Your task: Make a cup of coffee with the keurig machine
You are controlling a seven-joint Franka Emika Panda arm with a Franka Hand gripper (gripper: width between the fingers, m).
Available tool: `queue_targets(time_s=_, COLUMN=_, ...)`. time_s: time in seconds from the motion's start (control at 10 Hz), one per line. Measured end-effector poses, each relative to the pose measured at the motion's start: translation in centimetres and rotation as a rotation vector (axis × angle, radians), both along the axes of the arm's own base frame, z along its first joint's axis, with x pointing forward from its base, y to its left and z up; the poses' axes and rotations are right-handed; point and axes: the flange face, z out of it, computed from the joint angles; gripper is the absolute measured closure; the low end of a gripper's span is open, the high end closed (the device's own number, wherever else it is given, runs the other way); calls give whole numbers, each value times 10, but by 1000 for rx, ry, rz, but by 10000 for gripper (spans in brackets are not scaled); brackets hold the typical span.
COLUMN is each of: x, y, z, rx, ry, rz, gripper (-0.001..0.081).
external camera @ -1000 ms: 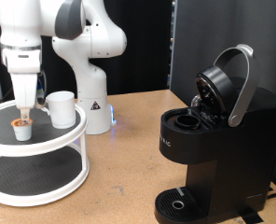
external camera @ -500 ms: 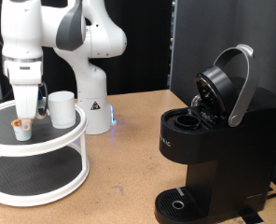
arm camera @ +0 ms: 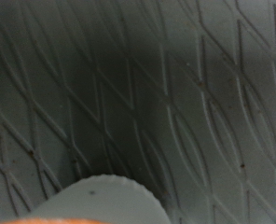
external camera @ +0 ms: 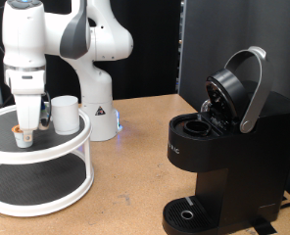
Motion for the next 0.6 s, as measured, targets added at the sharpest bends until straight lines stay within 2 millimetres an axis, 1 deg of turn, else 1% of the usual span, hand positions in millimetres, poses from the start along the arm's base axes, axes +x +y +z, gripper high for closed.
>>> queue_targets(time_s=0.2, x=-1, y=0, z=-2, rx=0, ry=-3, rz=-1, gripper=4)
queue_targets(time_s=0.3, x=-1, y=0, z=-2, rx=0, ry=-3, rz=-2, gripper=95)
queue_targets(time_s=0.4, x=-1, y=0, z=-2, rx=0, ry=-3, rz=-2, gripper=95)
queue_targets(time_s=0.5, x=-1, y=0, z=-2, rx=0, ry=-4, rz=-2, gripper=290)
queue_targets(time_s=0.6, x=-1, y=0, z=-2, rx=0, ry=-4, rz=-2, gripper=361)
